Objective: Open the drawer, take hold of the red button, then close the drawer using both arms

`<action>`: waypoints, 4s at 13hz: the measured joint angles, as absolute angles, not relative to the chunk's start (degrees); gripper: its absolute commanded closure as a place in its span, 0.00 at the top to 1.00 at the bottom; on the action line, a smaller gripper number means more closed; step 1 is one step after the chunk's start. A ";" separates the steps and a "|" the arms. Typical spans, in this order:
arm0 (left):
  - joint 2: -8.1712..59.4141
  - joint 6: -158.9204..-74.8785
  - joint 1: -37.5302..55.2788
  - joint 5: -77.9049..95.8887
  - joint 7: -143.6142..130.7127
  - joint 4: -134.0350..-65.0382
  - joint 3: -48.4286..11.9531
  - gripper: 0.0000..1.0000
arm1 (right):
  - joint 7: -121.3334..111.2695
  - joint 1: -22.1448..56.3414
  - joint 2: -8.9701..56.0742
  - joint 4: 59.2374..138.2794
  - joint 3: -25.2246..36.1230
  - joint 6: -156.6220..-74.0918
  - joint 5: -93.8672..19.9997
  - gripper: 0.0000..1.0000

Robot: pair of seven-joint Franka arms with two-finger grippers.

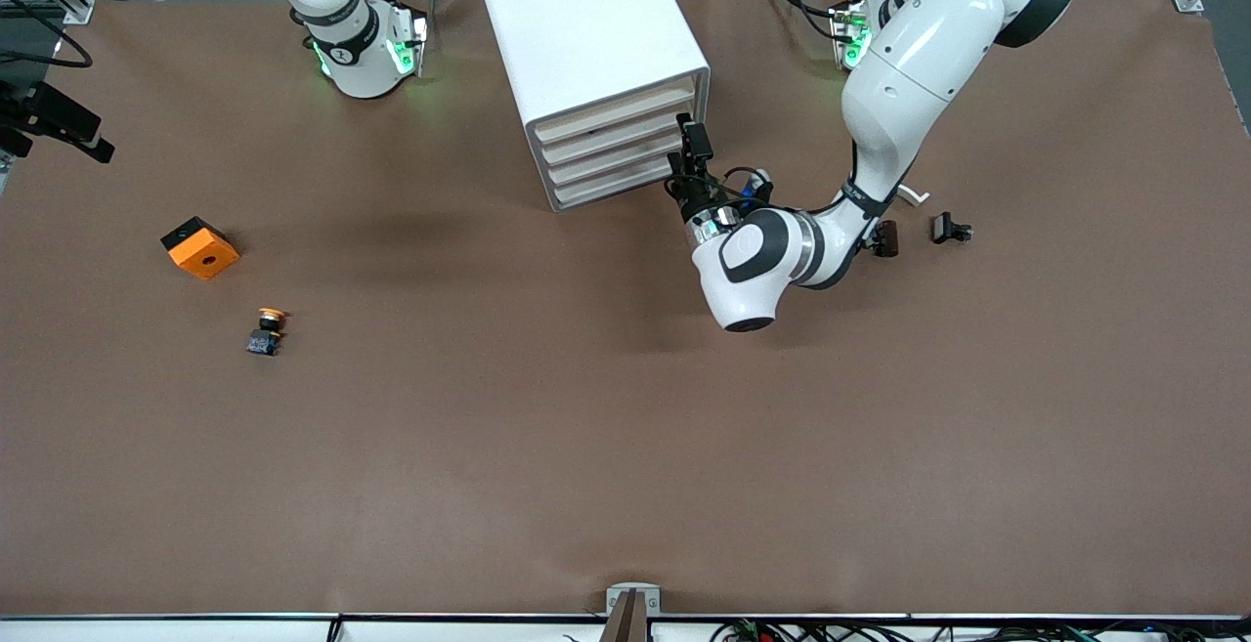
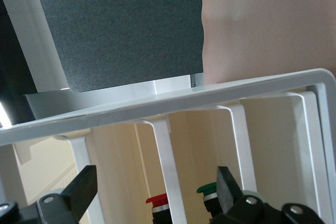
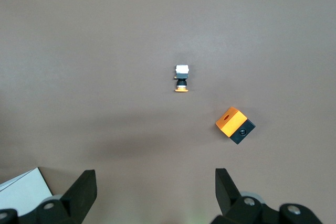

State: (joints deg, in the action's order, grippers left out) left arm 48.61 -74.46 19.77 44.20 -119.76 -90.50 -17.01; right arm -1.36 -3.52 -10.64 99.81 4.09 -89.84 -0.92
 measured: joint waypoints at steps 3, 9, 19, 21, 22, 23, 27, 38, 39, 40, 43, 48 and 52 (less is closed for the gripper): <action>48.71 -74.47 21.10 44.20 -120.02 -90.62 -17.01 1.00 | -1.40 -3.52 -10.64 99.59 3.99 -89.28 -0.92 1.00; 49.60 -74.76 24.08 44.20 -120.39 -90.64 -16.96 0.54 | -1.40 -3.45 -6.71 98.78 3.96 -88.84 -0.96 1.00; 50.19 -74.61 24.07 44.43 -121.95 -90.63 -16.95 0.00 | 6.26 0.30 5.89 92.76 3.35 -88.73 -1.00 1.00; 50.18 -74.65 24.07 44.43 -121.98 -90.62 -16.91 0.01 | 14.51 4.31 5.87 92.60 3.14 -88.09 -1.05 1.00; 50.18 -74.66 24.05 44.43 -121.99 -90.57 -16.87 0.01 | 19.11 6.69 5.87 92.59 3.00 -87.94 -1.30 1.00; 50.18 -74.66 23.99 44.44 -122.04 -90.45 -16.71 0.01 | 24.56 9.60 5.86 92.58 2.89 -87.95 -1.83 1.00; 49.99 -73.60 23.36 44.64 -122.43 -89.11 -14.11 0.02 | 49.04 23.74 6.02 92.81 2.58 -91.82 -2.52 1.00; 50.11 -73.07 17.47 46.69 -122.48 -82.49 -7.33 0.04 | 87.55 45.85 16.84 95.48 2.62 -113.19 -4.24 1.00; 50.16 -73.15 16.91 46.69 -122.48 -82.17 -7.32 0.04 | 89.64 47.14 17.77 95.49 2.62 -114.72 -4.25 1.00; 50.17 -73.23 16.56 46.69 -122.48 -81.93 -7.32 0.05 | 91.49 48.42 18.65 95.49 2.62 -116.17 -4.25 1.00; 50.31 -73.36 16.33 46.69 -122.48 -81.51 -7.33 0.32 | 94.21 51.48 21.10 95.47 2.65 -119.01 -4.25 1.00; 50.54 -77.71 16.32 46.69 -121.57 -80.68 -7.23 1.00 | 94.28 53.57 24.36 95.42 2.79 -121.21 -3.57 1.00; 50.63 -78.12 16.29 46.69 -121.14 -79.48 -7.15 1.00 | 94.27 53.79 25.92 95.15 2.99 -121.66 -1.34 1.00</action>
State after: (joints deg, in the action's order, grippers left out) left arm 50.63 -78.12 16.29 46.69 -121.14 -79.48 -7.15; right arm 94.27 53.79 25.92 95.15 2.99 -121.66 -1.34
